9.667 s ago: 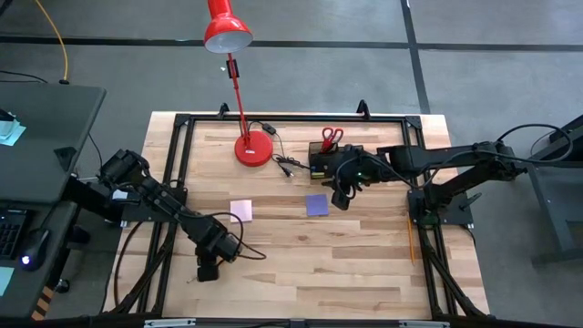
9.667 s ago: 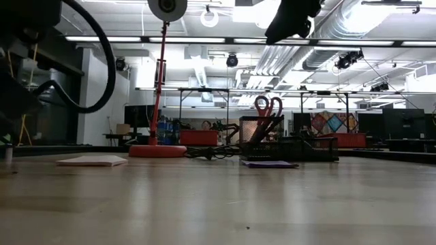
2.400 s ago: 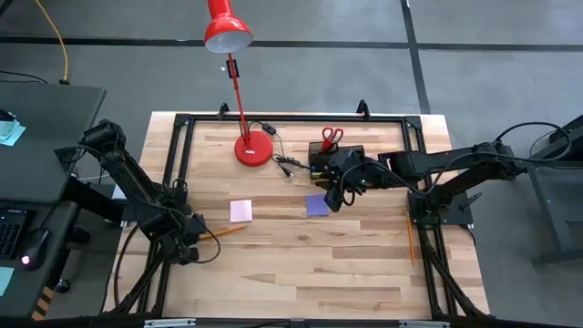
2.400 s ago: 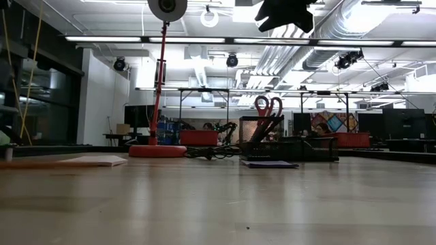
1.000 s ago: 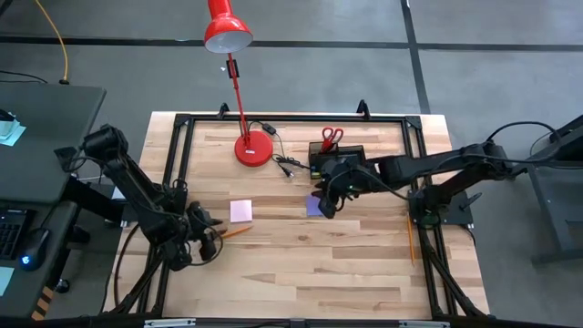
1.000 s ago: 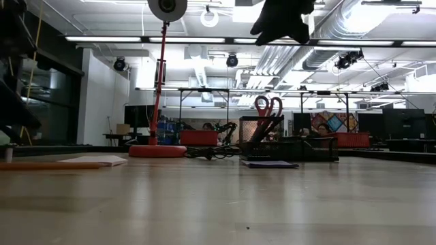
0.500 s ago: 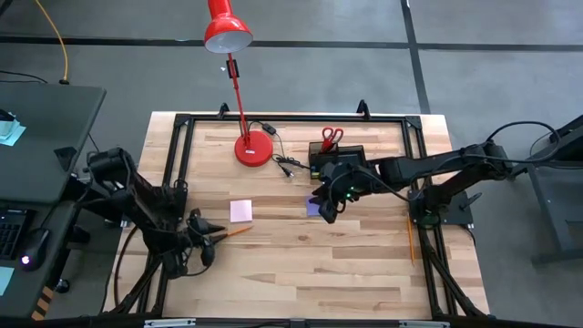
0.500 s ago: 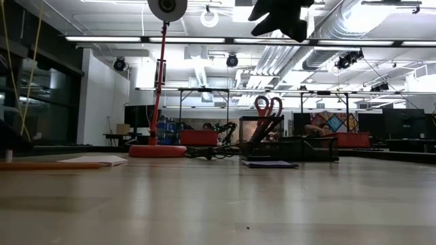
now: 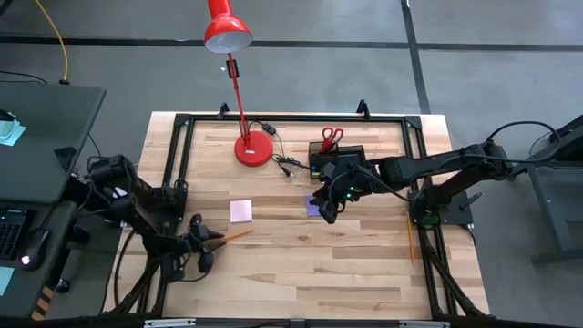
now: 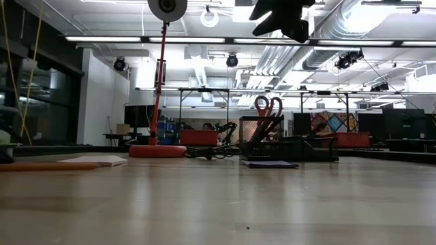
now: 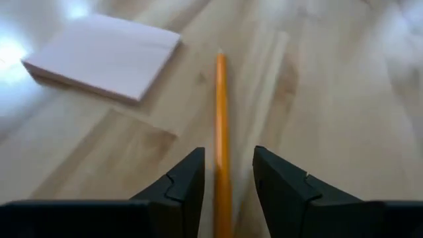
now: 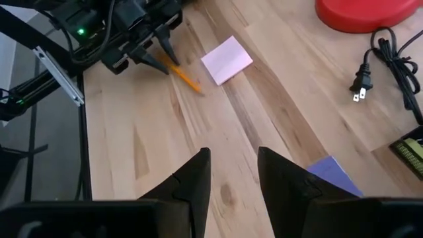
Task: Pick and place office supplies into organizer
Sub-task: Put the left orange pencil into the black desk organizer
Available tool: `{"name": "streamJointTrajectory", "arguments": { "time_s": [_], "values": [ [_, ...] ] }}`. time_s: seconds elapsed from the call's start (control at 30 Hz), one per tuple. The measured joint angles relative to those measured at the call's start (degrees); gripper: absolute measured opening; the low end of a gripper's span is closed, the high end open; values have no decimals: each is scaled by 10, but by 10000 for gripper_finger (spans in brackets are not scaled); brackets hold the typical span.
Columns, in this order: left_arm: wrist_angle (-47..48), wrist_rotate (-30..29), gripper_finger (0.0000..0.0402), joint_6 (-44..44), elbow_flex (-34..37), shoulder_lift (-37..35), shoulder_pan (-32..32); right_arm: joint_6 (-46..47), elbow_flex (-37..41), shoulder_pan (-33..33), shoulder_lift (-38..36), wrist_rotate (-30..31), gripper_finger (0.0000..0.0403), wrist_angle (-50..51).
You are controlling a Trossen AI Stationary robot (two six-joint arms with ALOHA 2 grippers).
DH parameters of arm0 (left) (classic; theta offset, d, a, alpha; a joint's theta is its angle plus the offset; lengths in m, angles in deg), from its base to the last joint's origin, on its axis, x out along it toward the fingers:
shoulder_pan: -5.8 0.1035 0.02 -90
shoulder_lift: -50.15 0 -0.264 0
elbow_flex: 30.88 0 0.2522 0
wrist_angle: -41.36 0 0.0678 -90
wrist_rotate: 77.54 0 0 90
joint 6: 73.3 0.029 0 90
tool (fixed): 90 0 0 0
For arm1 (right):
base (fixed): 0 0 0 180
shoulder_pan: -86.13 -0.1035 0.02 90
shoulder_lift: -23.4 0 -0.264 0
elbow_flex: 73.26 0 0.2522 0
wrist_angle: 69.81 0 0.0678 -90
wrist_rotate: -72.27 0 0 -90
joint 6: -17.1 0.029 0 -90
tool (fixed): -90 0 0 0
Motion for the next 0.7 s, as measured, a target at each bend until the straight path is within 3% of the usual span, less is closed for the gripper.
{"name": "streamJointTrajectory", "arguments": {
  "time_s": [0.27, 0.4, 0.7],
  "values": [
    [38, 0, 107, -84, -1, -1, -61, 10, 0, 0, 0, 15, 114, -2],
    [37, 23, 103, -31, -7, -1, -63, 10, 0, 5, 0, 16, 114, -4],
    [35, 54, 104, -1, -24, 6, -51, -1, 0, 23, 0, 28, 114, -8]
  ]
}}
